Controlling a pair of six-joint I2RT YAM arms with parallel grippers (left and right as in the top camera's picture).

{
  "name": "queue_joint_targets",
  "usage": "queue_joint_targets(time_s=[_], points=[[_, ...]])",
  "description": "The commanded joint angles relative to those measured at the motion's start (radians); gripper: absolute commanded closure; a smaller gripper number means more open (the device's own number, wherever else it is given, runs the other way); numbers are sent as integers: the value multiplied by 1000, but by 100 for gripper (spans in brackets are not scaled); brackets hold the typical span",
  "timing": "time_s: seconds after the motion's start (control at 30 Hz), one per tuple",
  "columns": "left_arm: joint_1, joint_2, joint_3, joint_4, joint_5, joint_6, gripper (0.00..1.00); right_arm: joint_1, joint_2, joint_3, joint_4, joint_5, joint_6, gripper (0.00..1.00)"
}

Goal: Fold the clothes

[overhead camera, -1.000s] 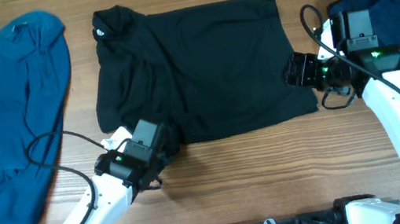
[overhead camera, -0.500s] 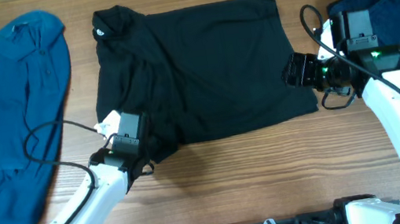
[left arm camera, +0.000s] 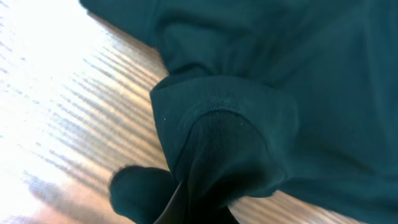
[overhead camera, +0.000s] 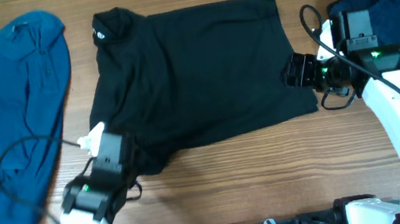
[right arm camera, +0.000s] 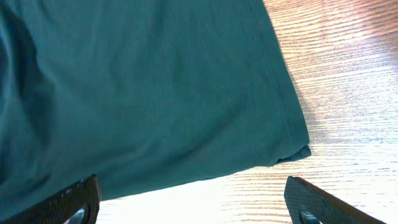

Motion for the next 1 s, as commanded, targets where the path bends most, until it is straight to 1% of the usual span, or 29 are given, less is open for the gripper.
queue_joint_targets(time_s=[0.0, 0.07, 0.13, 0.2, 0.33, 0.37, 0.4, 0.47, 0.53, 0.6, 0.63, 0.7, 0.77, 0.8, 0.83, 0.87, 0.9, 0.97], points=[[5, -89, 18, -28, 2, -34, 96, 0, 10, -2, 6, -21, -18, 5], [5, -91, 18, -19, -35, -34, 95, 0, 10, -2, 12, -25, -18, 5], [5, -61, 18, 22, -99, -34, 92, 0, 10, -2, 22, -44, -18, 5], [5, -19, 18, 75, -143, -33, 92, 0, 10, -2, 25, -51, -18, 5], [5, 167, 18, 275, -218, -29, 92, 0, 10, -2, 24, -53, -19, 5], [5, 208, 18, 315, -222, -26, 89, 0, 10, -2, 24, -53, -18, 5], [5, 274, 18, 377, -232, -26, 80, 0, 10, -2, 24, -53, -19, 5], [5, 381, 18, 467, -249, -26, 57, 0, 10, -2, 24, -53, -19, 5], [6, 474, 18, 538, -256, -26, 22, 0, 10, -2, 24, -53, -20, 5], [6, 543, 18, 573, -256, -25, 3, 0, 10, -2, 24, -53, -21, 5], [6, 552, 18, 576, -256, -17, 0, 0, 10, -2, 24, -53, -21, 5], [6, 549, 25, 573, -254, 42, 0, 0, 10, -2, 25, -53, -21, 5], [6, 517, 66, 522, -238, 165, 0, 0, 10, -2, 32, -53, -21, 5], [6, 487, 101, 468, -227, 209, 0, 0, 10, -2, 35, -53, -21, 5], [5, 459, 135, 414, -220, 228, 0, 0, 10, -2, 38, -53, -21, 5], [5, 430, 167, 361, -206, 241, 0, 0, 10, -2, 40, -53, -21, 5], [5, 376, 216, 271, -177, 253, 0, 0, 11, -2, 42, -53, -20, 5], [5, 307, 257, 175, -124, 258, 0, 0, 11, -2, 43, -53, -20, 5]])
